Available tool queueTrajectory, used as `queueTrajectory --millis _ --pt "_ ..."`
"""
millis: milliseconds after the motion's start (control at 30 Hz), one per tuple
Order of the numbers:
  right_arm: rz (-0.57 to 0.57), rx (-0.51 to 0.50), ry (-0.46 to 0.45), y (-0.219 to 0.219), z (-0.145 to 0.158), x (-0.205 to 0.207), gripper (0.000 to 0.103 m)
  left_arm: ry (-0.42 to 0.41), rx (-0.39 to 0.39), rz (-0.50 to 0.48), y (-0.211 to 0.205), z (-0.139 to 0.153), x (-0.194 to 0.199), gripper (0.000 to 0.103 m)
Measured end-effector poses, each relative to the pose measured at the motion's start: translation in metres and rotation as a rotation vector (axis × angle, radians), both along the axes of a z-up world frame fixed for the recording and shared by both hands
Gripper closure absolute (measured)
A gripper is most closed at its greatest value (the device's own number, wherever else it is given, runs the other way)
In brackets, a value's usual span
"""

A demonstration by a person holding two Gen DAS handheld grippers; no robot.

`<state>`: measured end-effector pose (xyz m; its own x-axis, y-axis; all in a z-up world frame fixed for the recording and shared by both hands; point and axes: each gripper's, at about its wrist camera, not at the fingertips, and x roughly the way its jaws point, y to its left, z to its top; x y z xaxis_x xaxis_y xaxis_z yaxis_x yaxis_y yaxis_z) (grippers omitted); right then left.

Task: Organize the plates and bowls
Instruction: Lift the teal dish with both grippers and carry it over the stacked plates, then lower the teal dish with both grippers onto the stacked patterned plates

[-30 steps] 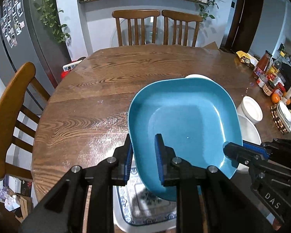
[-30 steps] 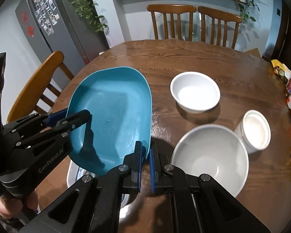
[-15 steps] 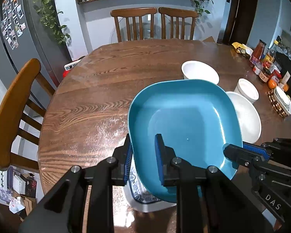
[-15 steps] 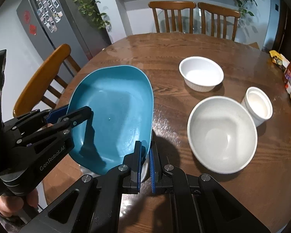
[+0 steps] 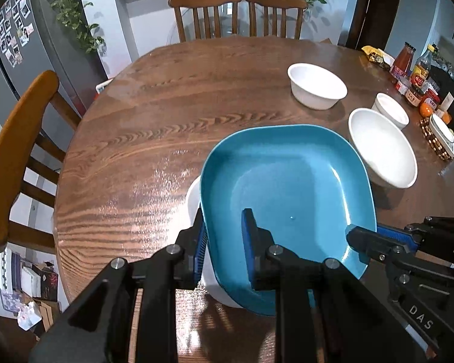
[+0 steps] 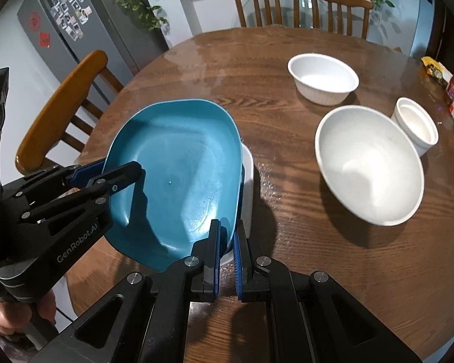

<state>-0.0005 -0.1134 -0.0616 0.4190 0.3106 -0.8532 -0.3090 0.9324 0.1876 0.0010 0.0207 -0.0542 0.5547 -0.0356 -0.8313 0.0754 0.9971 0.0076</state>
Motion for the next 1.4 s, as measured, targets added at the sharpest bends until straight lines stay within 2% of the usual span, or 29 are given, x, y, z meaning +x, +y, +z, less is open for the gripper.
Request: queueTrajectory --millis 533,1400 --pt "0.007 -0.024 0.083 0.014 -0.03 0.01 0.094 0.089 0.009 0.016 0.009 -0.033 0.008 0.083" --pt "-0.021 -0.048 0.105 0.017 -0.039 0.023 0.094 0.117 0.03 0.017 0.006 -0.047 0.021 0.08"
